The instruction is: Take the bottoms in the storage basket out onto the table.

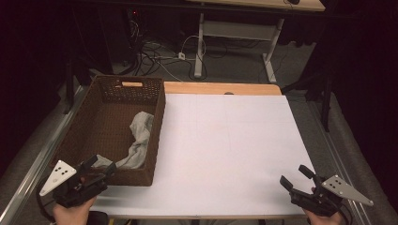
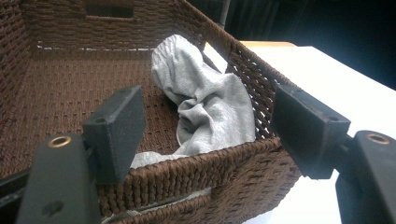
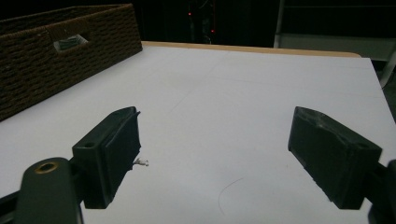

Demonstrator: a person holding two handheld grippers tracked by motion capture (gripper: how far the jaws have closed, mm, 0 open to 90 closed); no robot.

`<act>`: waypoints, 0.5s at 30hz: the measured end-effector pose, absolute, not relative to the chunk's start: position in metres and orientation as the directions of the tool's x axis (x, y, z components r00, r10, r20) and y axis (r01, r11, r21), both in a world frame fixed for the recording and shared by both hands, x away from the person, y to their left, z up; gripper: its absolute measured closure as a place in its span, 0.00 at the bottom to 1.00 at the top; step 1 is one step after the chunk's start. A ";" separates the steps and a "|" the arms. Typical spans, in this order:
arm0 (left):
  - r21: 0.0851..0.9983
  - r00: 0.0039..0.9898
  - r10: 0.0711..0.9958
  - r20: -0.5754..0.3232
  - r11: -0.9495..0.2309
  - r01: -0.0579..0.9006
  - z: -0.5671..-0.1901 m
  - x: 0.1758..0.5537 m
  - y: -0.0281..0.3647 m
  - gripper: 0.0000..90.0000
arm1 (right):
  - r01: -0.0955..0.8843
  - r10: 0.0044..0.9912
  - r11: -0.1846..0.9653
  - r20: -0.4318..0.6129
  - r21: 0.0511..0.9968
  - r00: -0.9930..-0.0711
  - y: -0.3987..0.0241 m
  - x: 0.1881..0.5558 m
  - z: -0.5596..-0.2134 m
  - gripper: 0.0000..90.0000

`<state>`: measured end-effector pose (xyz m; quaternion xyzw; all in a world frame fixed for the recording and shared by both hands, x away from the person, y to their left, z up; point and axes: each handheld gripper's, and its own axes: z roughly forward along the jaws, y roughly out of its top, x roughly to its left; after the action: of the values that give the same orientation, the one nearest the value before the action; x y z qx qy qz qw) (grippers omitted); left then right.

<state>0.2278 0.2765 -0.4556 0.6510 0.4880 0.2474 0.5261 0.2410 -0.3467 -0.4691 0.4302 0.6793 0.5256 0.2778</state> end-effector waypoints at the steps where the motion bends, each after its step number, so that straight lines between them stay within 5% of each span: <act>1: 0.926 0.402 0.895 -0.194 0.032 0.376 -0.456 0.228 0.277 0.28 | 0.292 0.877 0.077 0.075 0.953 -0.475 -0.347 0.241 -0.469 0.19; 15: 0.925 0.417 0.888 -0.195 0.025 0.379 -0.454 0.229 0.275 0.28 | 0.300 0.878 0.081 0.075 0.950 -0.473 -0.346 0.242 -0.470 0.19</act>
<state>0.2287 0.2747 -0.4541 0.6553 0.4833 0.2409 0.5282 0.2416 -0.3464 -0.4696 0.4323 0.6812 0.5221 0.2766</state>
